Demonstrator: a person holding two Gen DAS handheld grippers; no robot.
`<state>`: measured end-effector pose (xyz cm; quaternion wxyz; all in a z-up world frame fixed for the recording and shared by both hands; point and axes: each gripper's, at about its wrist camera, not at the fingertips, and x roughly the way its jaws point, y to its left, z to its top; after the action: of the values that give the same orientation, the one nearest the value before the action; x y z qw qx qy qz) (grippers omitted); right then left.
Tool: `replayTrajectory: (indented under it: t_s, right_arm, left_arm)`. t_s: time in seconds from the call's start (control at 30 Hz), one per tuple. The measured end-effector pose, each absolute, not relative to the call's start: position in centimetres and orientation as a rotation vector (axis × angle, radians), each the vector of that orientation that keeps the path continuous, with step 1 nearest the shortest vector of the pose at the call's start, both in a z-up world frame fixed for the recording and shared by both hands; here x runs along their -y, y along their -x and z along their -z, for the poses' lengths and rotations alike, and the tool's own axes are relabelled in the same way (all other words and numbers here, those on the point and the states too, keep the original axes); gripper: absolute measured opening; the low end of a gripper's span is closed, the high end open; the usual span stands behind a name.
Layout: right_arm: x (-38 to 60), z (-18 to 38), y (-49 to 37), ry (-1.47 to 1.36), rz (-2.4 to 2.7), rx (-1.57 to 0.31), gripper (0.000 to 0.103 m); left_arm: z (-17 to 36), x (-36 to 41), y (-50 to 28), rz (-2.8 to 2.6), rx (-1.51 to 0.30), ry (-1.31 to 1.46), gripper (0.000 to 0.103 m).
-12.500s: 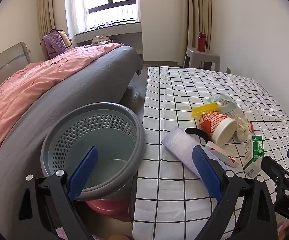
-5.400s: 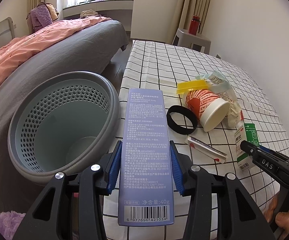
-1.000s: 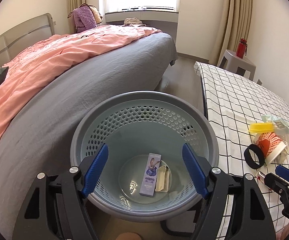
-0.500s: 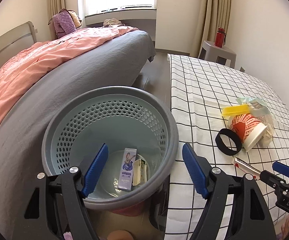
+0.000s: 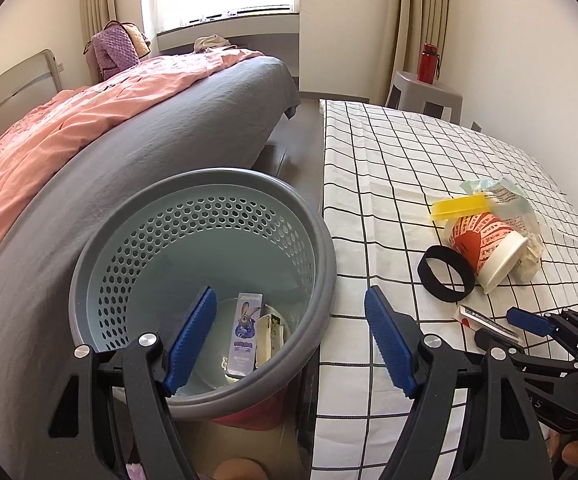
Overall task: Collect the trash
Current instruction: 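Grasp the small white toothpaste tube with the right gripper, then grasp the black hair tie with the left gripper while the right gripper holds the tube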
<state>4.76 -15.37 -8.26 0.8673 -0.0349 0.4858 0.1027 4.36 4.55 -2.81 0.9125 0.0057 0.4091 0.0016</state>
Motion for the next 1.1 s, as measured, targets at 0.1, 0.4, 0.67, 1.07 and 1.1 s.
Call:
replayTrajectory:
  t_s: [0.1, 0.4, 0.67, 1.07, 1.1]
  right_arm:
    - [15.0, 8.4, -4.6, 0.099, -0.211, -1.007, 0.044]
    - [15.2, 8.0, -4.0, 0.067, -0.239, -1.006, 0.017]
    - [16.9, 6.4, -2.5, -0.027, -0.237, -0.980, 0.016]
    - [22.1, 3.4, -0.9, -0.181, -0.166, -0.905, 0.016]
    - [22.5, 3.3, -0.9, -0.192, -0.162, -0.902, 0.016]
  left_arm:
    - [2.9, -4.5, -4.5, 0.003, -0.849, -0.008, 0.073]
    - [3.1, -4.0, -4.5, 0.018, -0.854, -0.018, 0.073]
    - [3.2, -2.7, -4.3, 0.066, -0.851, -0.034, 0.073]
    - [4.9, 2.6, -5.1, 0.194, -0.914, -0.084, 0.073]
    - [5.2, 3.1, -5.3, 0.203, -0.924, -0.088, 0.073]
